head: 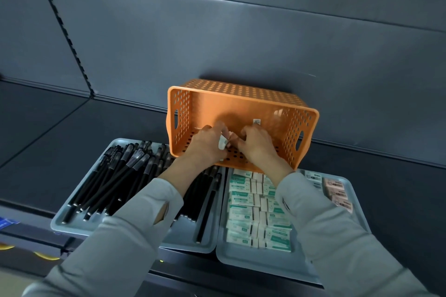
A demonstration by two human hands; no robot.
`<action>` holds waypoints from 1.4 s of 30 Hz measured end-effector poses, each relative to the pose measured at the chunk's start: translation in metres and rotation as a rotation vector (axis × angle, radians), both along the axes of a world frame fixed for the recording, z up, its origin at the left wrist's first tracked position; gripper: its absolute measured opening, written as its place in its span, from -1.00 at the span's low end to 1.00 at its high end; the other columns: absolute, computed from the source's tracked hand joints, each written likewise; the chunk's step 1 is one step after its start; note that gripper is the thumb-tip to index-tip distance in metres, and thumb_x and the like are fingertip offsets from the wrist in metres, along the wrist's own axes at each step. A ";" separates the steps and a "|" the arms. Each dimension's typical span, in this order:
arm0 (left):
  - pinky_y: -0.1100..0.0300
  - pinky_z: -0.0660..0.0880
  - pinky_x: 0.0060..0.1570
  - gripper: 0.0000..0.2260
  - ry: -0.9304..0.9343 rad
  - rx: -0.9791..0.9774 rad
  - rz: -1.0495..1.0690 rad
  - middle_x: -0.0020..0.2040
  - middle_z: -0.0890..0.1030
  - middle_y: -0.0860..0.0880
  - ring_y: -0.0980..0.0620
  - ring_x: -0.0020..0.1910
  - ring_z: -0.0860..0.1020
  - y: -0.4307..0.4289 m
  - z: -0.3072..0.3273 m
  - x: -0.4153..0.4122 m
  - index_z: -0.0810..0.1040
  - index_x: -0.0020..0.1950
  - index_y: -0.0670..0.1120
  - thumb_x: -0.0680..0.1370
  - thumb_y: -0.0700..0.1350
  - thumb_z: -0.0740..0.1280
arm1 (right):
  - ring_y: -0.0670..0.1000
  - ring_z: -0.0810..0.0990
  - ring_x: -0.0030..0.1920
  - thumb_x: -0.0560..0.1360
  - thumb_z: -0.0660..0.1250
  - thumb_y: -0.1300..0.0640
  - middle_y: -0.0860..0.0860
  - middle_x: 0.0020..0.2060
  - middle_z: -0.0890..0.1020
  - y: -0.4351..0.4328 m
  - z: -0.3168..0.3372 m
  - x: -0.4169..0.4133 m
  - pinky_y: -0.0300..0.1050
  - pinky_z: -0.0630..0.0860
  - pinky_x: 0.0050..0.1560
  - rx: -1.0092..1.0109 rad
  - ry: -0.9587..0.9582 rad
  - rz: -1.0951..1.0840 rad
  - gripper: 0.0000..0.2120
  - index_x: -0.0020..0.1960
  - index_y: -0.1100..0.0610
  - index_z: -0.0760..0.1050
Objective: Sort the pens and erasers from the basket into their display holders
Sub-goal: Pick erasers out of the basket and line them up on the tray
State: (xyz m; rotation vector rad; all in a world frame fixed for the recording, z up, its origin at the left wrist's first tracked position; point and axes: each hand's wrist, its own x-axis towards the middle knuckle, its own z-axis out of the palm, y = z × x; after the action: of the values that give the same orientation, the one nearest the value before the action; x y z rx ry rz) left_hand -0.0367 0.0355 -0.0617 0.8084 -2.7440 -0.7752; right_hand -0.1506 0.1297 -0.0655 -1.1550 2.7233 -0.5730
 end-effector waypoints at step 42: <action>0.30 0.39 -0.54 -0.87 0.532 1.454 0.491 -0.11 0.62 -0.12 0.01 -0.33 0.59 0.002 0.033 0.006 0.50 0.13 -0.01 0.62 -0.02 0.26 | 0.13 0.57 0.08 0.56 0.34 0.12 0.10 0.06 0.59 0.014 -0.005 -0.020 0.01 0.52 0.11 0.095 0.123 0.067 -0.83 0.10 0.15 0.61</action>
State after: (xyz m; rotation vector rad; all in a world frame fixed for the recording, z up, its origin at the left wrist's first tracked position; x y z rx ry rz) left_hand -0.0305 0.0380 -0.0291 1.0995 -1.0980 -2.3516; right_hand -0.1707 0.1437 -0.0705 -1.2927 2.7660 -0.3704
